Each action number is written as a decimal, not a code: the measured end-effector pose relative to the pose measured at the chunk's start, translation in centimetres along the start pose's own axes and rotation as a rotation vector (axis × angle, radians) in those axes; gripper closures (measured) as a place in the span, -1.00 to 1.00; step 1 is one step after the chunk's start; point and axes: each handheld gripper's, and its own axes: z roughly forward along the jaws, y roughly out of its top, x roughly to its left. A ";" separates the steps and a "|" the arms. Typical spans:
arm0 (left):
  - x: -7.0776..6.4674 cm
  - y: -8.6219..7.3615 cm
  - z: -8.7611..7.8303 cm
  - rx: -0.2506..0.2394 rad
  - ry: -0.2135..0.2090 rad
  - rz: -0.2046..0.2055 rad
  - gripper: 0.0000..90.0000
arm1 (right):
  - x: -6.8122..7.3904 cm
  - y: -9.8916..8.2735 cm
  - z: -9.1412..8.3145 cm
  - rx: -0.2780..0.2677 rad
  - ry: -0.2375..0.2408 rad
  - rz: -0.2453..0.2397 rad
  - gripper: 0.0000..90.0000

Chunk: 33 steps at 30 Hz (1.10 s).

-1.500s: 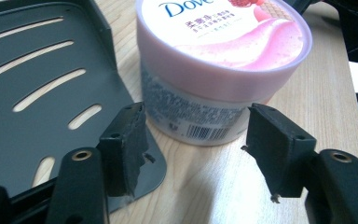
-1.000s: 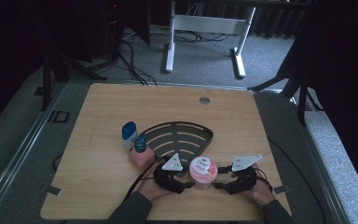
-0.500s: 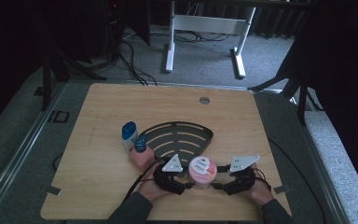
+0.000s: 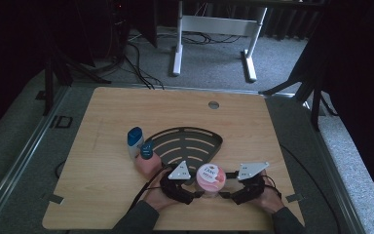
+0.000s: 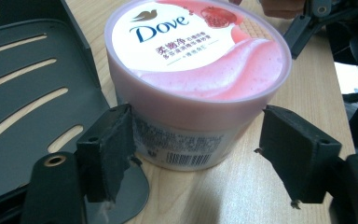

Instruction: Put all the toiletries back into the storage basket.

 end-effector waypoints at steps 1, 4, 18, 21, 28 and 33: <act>0.0 0.0 0.0 -0.002 -0.003 0.001 -0.44 | 0.0 0.1 0.0 0.002 -0.002 -0.005 -0.39; 0.2 -0.1 0.1 -0.002 -0.007 0.007 -0.47 | 0.0 0.1 0.0 0.004 -0.005 -0.011 -0.39; -0.1 0.1 0.6 0.029 0.032 0.052 -0.54 | -0.1 0.2 0.2 0.005 0.007 0.001 -0.43; -0.4 0.2 0.6 0.031 0.052 0.064 -0.53 | -0.1 0.2 0.1 0.005 0.004 -0.004 -0.43; -0.4 0.2 0.3 0.021 0.053 0.059 -0.51 | 0.0 0.5 0.0 -0.005 -0.003 -0.015 -0.42; -0.8 0.3 0.0 0.036 0.072 0.082 -0.51 | 0.2 0.6 0.1 0.011 0.000 -0.024 -0.41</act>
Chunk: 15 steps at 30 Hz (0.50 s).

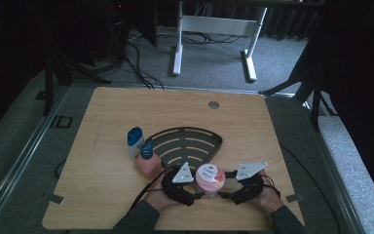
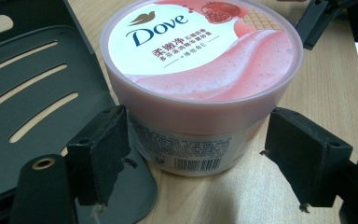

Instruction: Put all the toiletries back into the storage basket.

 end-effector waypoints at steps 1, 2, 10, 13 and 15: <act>0.0 0.0 -0.1 0.001 0.003 0.002 -0.51 | 0.0 0.0 0.0 0.001 0.000 -0.002 -0.41; 0.0 0.0 -0.1 0.001 0.003 0.002 -0.51 | 0.0 0.0 0.0 0.001 0.000 -0.002 -0.41; -0.1 -0.2 -0.9 -0.004 0.022 0.002 -0.51 | 0.2 0.7 0.3 0.000 0.003 -0.019 -0.41; 0.0 -0.3 -1.1 -0.003 0.029 -0.003 -0.51 | 0.2 1.0 0.5 -0.003 0.002 -0.027 -0.41; 0.1 -0.3 -1.3 0.001 0.035 -0.002 -0.51 | 0.2 1.2 0.6 -0.001 0.006 -0.032 -0.41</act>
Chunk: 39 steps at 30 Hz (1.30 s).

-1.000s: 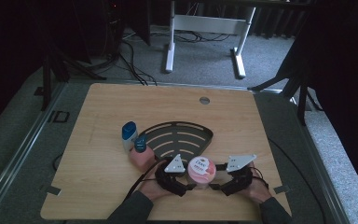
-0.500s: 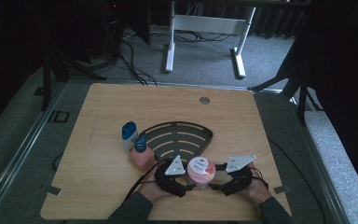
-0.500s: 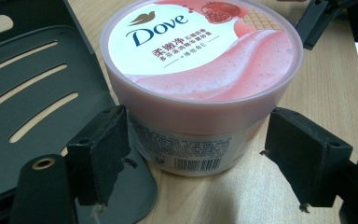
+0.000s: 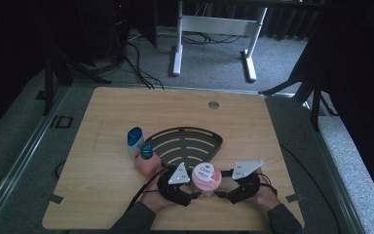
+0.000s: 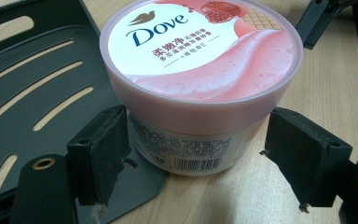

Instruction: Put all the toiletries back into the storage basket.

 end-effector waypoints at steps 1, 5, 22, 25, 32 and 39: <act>0.0 0.0 -0.1 0.001 0.001 -0.005 -0.51 | 0.0 0.1 0.1 0.004 0.000 0.000 -0.41; 0.2 -0.2 -0.4 0.001 0.012 -0.010 -0.51 | -0.1 0.6 0.4 0.011 0.000 -0.019 -0.41; 1.0 -0.5 -1.6 -0.007 0.054 -0.028 -0.51 | -0.9 2.4 1.3 0.015 0.014 -0.058 -0.41; 1.1 -0.5 -1.7 -0.002 0.063 -0.028 -0.51 | -1.1 2.7 1.5 0.020 0.019 -0.061 -0.41; 1.3 -0.4 -1.8 0.003 0.089 -0.038 -0.51 | -1.6 3.2 1.9 0.024 0.021 -0.075 -0.42; 1.7 -0.4 -1.9 0.002 0.103 -0.050 -0.51 | -2.0 3.6 2.1 0.024 0.022 -0.080 -0.42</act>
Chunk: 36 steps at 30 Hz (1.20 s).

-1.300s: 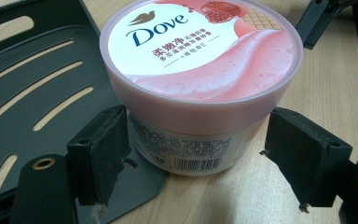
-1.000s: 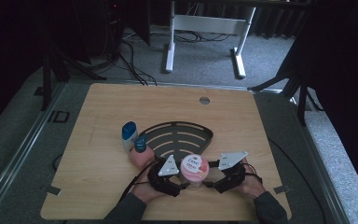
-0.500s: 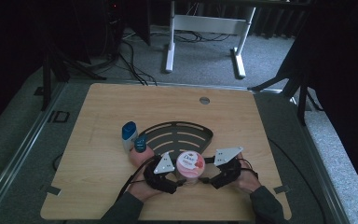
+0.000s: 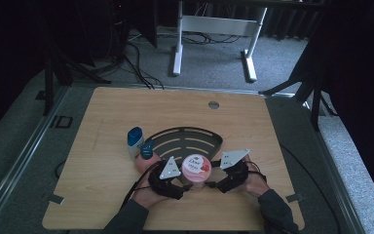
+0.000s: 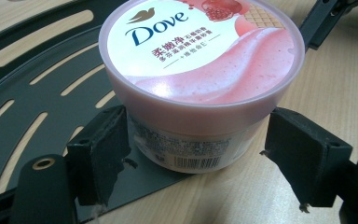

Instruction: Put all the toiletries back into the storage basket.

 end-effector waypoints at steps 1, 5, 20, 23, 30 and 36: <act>0.0 0.0 0.0 0.001 0.004 -0.004 -0.51 | -0.2 0.1 0.1 0.000 0.001 0.000 -0.42; 0.3 0.1 0.1 0.007 0.020 -0.009 -0.51 | -0.6 0.3 0.3 0.004 0.004 0.000 -0.42; 0.4 0.3 0.4 0.005 0.078 -0.027 -0.51 | -1.8 0.5 0.9 0.004 0.013 0.000 -0.43; 0.4 0.4 0.5 0.008 0.090 -0.029 -0.51 | -2.0 0.5 1.0 0.005 0.012 -0.003 -0.43; 0.3 0.6 0.9 0.008 0.121 -0.038 -0.51 | -2.5 0.5 1.0 0.009 0.008 0.001 -0.43; 0.3 0.7 1.3 0.010 0.137 -0.055 -0.51 | -2.9 0.5 1.1 0.018 0.005 0.008 -0.43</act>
